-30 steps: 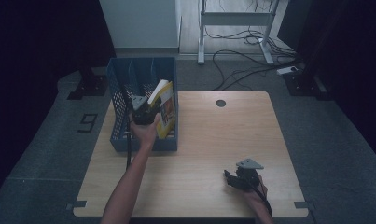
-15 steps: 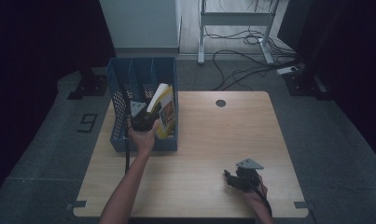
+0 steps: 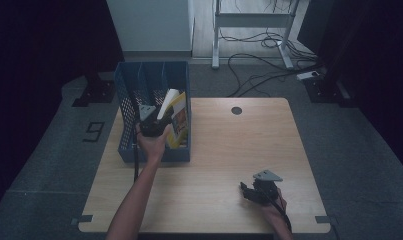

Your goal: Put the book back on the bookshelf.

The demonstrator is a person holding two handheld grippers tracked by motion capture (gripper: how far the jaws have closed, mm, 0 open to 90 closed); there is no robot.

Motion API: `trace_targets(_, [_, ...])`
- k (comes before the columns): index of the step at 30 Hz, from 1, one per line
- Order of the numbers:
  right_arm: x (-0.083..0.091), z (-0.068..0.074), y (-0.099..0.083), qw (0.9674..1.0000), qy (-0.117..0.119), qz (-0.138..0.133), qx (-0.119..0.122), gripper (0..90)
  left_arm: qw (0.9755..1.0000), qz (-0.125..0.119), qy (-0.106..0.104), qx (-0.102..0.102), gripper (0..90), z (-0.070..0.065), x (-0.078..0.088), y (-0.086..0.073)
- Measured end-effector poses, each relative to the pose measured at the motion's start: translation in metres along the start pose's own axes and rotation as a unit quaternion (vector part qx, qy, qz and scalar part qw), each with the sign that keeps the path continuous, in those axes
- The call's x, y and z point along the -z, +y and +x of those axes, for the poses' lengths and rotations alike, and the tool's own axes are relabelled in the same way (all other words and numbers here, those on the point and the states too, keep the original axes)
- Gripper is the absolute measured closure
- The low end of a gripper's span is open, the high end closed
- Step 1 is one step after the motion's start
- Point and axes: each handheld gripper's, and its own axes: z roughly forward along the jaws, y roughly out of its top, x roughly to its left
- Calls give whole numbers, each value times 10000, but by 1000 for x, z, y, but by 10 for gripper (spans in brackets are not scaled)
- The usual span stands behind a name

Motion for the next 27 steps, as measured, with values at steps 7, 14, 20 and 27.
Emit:
trace_targets(7, [0, 0, 0, 10000, 3, -3, -4, 317, 9998, 165, 65, 37, 595, 0, -8, 9])
trace_targets(14, [0, 0, 0, 10000, -1, -2, 0, 316, 9998, 166, 104, -54, 691, -1, -8, 9])
trace_targets(20, [0, 0, 0, 10000, -3, -2, 0, 316, 9998, 166, -34, -48, 657, -5, -8, 6])
trace_targets(27, [0, 0, 0, 10000, -2, -2, 1, 316, 9997, 167, -30, -180, 560, -7, -9, 1])
